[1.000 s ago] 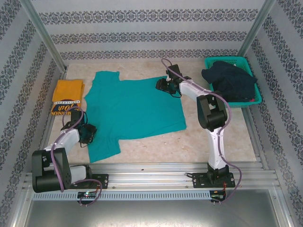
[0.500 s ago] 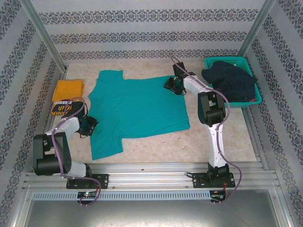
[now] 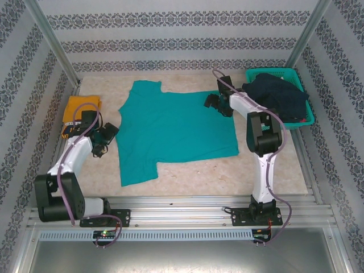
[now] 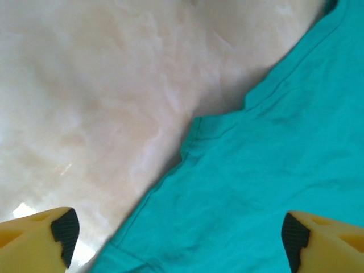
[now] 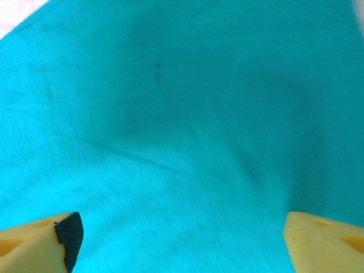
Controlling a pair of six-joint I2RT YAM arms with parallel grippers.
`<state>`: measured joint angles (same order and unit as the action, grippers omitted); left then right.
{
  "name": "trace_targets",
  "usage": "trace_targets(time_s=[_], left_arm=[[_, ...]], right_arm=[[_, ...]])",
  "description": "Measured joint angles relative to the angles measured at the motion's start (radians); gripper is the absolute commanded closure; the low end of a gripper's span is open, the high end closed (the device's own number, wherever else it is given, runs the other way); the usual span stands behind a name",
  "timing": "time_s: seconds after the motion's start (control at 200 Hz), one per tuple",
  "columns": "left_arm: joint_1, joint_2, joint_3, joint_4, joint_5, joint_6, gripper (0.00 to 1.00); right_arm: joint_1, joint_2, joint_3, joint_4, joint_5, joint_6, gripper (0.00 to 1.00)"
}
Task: Fold and stack the t-shirts
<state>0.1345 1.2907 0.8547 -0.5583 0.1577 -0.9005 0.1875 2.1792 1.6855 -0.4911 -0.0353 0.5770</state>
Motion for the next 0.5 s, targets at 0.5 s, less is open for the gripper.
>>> trace_targets(time_s=[0.5], left_arm=[[-0.324,-0.233,-0.160,-0.095,-0.099,-0.287,0.00]], right_arm=[[-0.006,-0.532,-0.541,0.097,0.077,-0.044,0.08]])
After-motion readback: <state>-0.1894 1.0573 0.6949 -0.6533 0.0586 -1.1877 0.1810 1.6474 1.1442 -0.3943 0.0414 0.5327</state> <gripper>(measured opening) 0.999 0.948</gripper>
